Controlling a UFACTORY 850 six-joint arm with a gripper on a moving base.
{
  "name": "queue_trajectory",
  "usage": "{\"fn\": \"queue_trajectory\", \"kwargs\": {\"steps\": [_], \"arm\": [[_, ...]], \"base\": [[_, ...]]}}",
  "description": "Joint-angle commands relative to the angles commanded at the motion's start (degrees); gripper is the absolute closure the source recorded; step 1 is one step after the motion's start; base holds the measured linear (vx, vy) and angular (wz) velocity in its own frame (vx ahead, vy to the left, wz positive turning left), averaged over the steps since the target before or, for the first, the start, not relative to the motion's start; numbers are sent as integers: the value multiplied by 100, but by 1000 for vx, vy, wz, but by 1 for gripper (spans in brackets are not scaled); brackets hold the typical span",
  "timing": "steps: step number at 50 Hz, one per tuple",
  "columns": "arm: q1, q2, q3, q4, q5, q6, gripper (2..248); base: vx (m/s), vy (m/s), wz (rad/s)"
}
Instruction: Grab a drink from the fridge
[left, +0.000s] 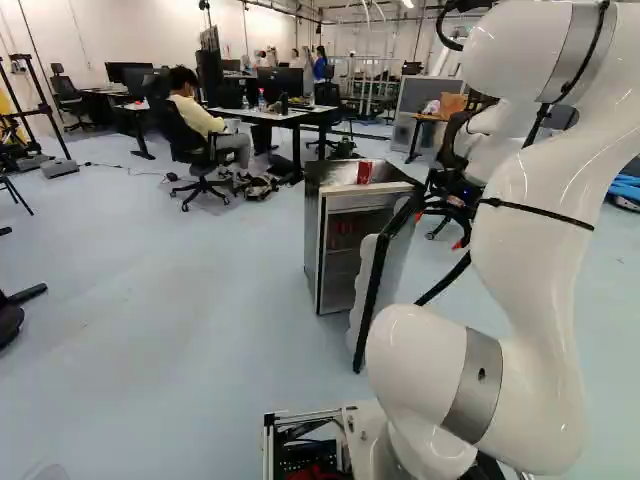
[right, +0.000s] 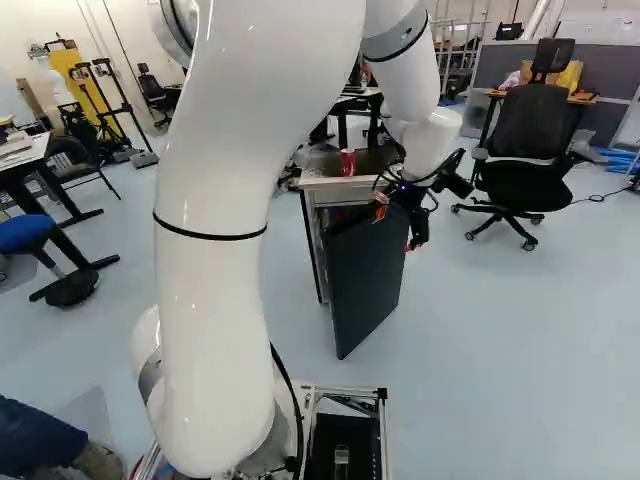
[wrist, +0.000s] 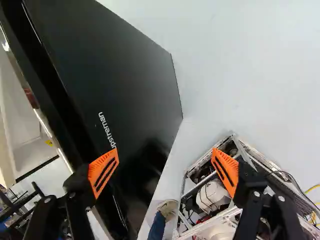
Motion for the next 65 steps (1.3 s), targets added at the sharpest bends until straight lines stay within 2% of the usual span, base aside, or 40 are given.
{"fn": "queue_trajectory", "kwargs": {"steps": [14, 27, 50, 65], "arm": [[11, -252, -78, -647, 45, 0, 3], [113, -438, -52, -1370, 178, 0, 3], [360, -126, 428, -2750, 676, 0, 3], [619, 57, 699, -3653, 1055, 0, 3]], "base": [[0, 0, 0], [0, 0, 0], [0, 0, 0], [0, 0, 0]]}}
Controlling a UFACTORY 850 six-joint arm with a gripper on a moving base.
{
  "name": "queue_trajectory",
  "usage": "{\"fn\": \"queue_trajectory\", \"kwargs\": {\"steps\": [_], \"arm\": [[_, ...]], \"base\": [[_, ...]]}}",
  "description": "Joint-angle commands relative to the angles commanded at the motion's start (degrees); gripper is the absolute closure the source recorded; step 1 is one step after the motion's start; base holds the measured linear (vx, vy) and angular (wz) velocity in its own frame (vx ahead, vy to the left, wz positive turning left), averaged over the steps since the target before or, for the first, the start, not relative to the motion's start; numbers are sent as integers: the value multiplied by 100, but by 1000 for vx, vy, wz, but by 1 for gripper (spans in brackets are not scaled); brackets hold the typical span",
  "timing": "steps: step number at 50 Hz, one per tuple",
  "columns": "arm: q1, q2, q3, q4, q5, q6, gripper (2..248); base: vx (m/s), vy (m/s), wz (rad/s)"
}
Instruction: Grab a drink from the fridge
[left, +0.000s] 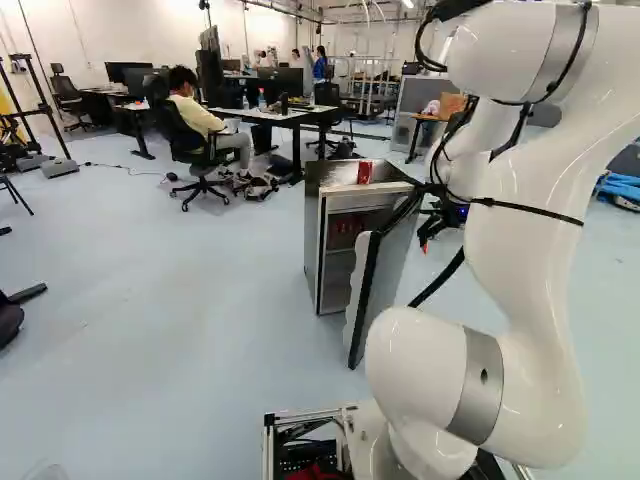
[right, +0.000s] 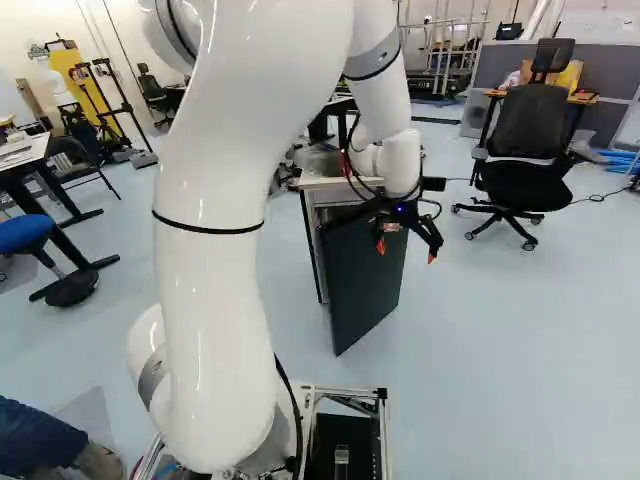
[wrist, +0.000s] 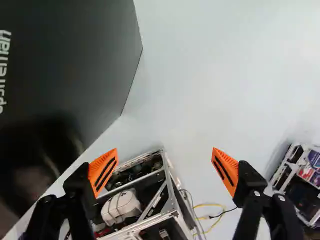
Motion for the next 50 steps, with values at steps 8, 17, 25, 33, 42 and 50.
{"fn": "queue_trajectory", "kwargs": {"steps": [8, 17, 25, 33, 42, 50], "arm": [[150, 89, 128, -481, 206, 0, 3], [318, 150, 216, -1006, 437, 0, 3], [437, 147, 212, -1409, 643, 0, 3], [544, 126, 183, -1734, 846, 0, 3], [662, 97, 142, -1963, 1002, 0, 3], [771, 71, 107, -2106, 1077, 0, 3]], "base": [[0, 0, 0], [0, 0, 0], [0, 0, 0], [0, 0, 0], [0, 0, 0], [0, 0, 0]]}}
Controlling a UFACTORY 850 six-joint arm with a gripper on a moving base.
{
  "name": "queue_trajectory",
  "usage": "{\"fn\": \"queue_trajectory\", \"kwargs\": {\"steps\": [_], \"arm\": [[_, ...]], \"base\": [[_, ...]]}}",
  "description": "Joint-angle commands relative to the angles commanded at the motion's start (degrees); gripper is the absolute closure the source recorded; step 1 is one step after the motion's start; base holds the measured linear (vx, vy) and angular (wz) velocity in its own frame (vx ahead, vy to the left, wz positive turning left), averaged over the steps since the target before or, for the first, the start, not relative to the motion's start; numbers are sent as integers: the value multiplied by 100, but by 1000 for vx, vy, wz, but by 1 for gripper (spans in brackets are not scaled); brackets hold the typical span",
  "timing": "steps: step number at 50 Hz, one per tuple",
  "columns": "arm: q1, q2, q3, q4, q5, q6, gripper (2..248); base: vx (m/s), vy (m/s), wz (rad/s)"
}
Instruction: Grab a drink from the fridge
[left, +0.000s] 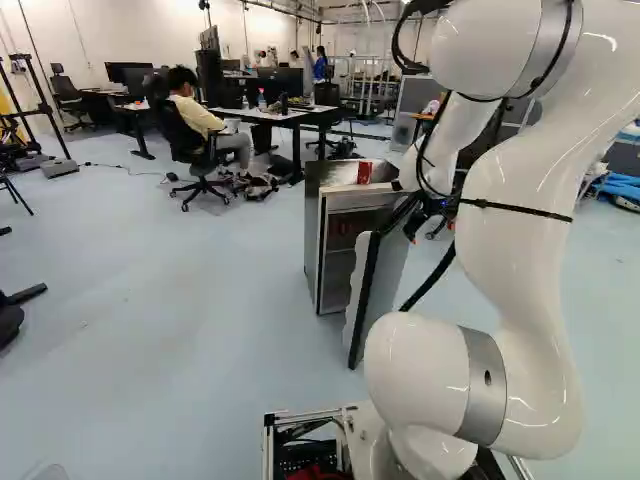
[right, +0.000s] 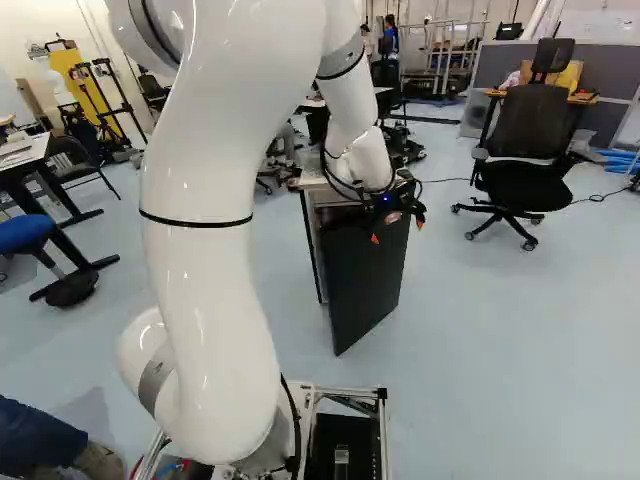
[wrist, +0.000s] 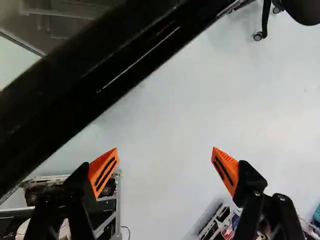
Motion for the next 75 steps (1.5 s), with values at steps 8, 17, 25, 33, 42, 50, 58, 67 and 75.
{"fn": "queue_trajectory", "kwargs": {"steps": [8, 17, 25, 33, 42, 50, 58, 67, 75], "arm": [[109, -27, -37, 0, 0, 0, 3], [231, -59, -81, 0, 0, 0, 3], [335, -84, -115, 0, 0, 0, 3], [427, -113, -156, 0, 0, 0, 3], [520, -151, -209, 0, 0, 0, 3], [596, -188, -261, 0, 0, 0, 3], [671, -228, -316, 0, 0, 0, 3], [749, -275, -381, 29, 0, 0, 3], [818, -318, -442, 88, 0, 0, 3]], "base": [[0, 0, 0], [0, 0, 0], [0, 0, 0], [0, 0, 0], [0, 0, 0], [0, 0, 0], [0, 0, 0], [0, 0, 0], [0, 0, 0]]}}
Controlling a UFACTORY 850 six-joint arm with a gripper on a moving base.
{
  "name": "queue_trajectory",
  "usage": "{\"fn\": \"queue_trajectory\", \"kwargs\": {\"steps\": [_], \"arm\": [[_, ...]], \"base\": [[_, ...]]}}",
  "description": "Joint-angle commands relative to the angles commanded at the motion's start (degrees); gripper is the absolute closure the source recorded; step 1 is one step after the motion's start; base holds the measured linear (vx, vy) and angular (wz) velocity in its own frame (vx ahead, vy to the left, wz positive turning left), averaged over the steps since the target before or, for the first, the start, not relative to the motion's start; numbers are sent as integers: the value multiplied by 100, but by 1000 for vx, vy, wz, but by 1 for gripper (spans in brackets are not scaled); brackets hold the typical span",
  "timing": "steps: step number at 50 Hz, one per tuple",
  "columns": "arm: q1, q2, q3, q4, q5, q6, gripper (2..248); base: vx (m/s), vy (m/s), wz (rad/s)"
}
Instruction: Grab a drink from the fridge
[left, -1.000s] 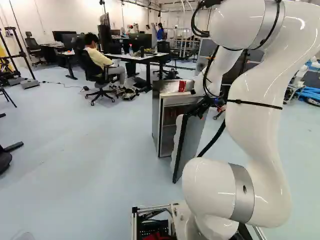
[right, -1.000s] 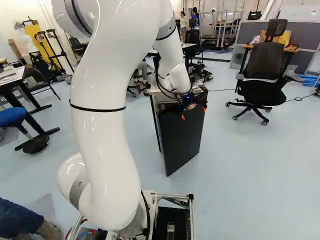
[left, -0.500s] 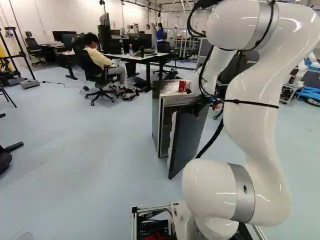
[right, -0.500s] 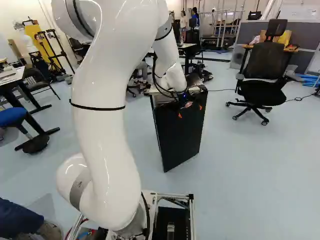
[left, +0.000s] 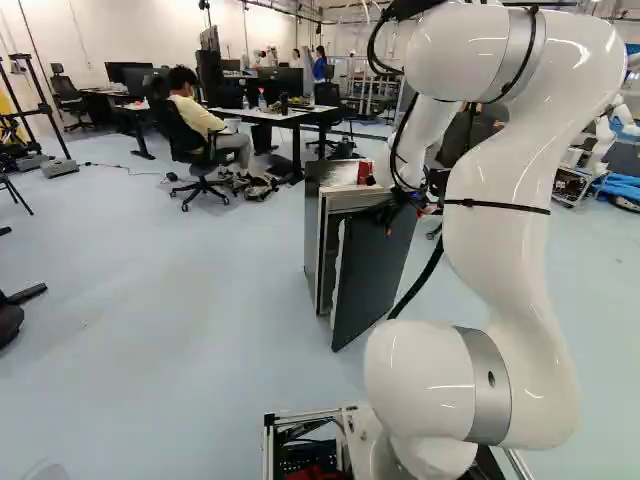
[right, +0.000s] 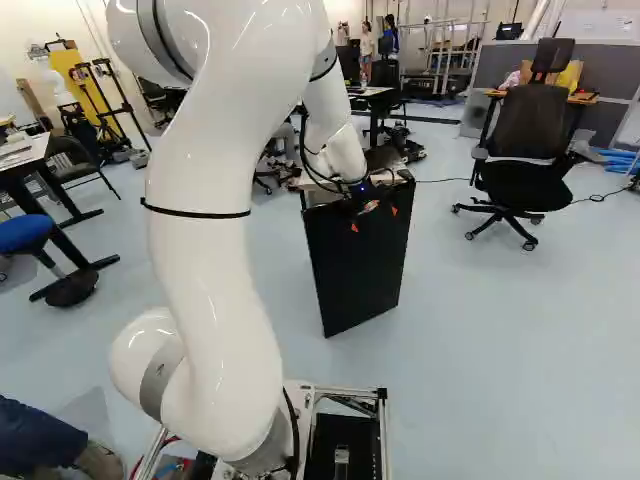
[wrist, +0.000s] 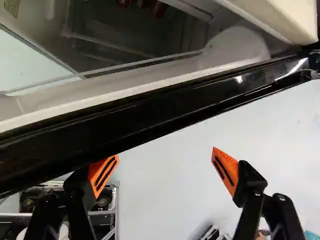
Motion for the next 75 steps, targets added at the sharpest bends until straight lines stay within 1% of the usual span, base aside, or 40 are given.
{"fn": "queue_trajectory", "kwargs": {"steps": [32, 75], "arm": [[221, -199, -281, 269, 0, 0, 3], [423, -438, -626, 662, 0, 0, 3]], "base": [[0, 0, 0], [0, 0, 0]]}}
